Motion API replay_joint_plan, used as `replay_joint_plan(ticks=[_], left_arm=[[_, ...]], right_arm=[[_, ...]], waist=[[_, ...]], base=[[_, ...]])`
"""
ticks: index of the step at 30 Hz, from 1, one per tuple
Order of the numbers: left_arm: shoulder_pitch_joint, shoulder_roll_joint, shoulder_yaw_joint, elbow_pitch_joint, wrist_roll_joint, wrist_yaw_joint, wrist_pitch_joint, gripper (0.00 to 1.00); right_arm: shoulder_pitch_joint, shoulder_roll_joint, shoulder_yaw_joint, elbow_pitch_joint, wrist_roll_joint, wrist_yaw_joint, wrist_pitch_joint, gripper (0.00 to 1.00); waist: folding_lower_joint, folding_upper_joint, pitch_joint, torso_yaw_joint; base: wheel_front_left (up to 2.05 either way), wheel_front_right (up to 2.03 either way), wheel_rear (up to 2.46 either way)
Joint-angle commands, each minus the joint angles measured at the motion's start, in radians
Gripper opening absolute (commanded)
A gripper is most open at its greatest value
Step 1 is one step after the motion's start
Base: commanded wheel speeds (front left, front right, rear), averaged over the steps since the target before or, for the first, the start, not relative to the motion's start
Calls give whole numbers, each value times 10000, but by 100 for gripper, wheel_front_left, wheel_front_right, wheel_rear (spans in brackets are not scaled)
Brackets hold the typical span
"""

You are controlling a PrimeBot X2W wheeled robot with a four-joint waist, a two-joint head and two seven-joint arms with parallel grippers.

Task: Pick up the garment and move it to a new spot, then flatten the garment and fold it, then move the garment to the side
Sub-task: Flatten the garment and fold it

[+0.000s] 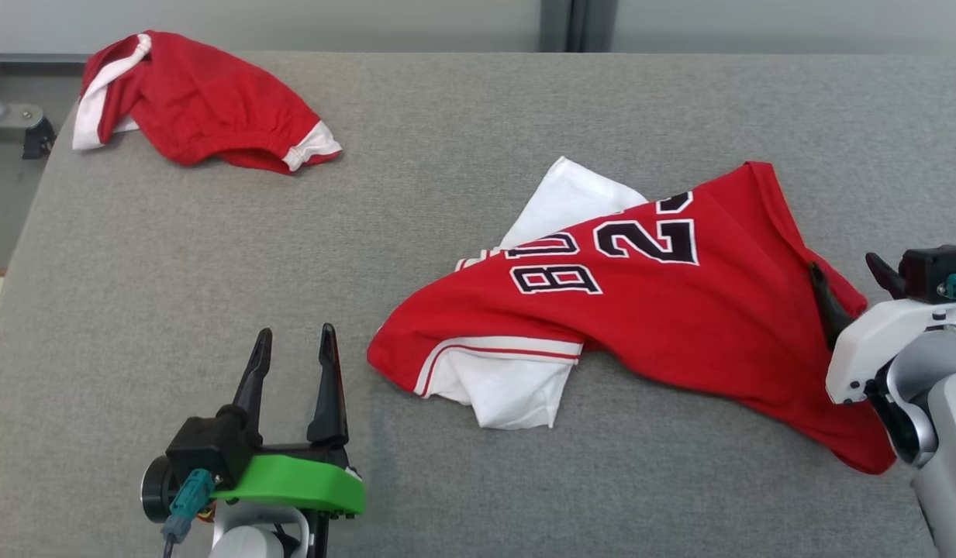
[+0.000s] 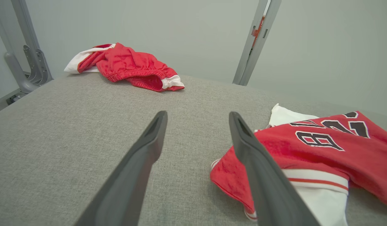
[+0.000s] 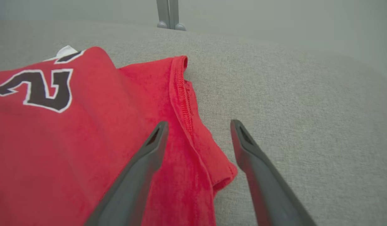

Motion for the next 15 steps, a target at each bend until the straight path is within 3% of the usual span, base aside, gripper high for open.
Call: replay_joint_plan(ticks=[1, 12, 13, 14, 15], left_arm=[[-158, 25, 3, -72, -90, 46, -9, 100], [-310, 25, -188, -221, -238, 169, -9, 100], [-315, 25, -194, -223, -245, 167, -9, 100], [-331, 25, -197, -236, -251, 182, -9, 100], [-346, 25, -202, -244, -260, 188, -9, 100]], right_arm=[[-348, -226, 155, 224, 145, -14, 231, 100], [-1661, -870, 1034, 2496, 1280, -12, 2296, 100], [-1687, -906, 1137, 2565, 1421, -12, 2398, 66], [-1759, -966, 1194, 2575, 1553, -12, 2363, 24], [-1829, -1030, 1242, 2580, 1630, -12, 2330, 0]], waist=[[0, 0, 272, 517], [0, 0, 742, 1193], [0, 0, 760, 1206], [0, 0, 787, 1217], [0, 0, 807, 1223]], base=[[0, 0, 0], [0, 0, 0], [0, 0, 0], [0, 0, 0], [0, 0, 0]])
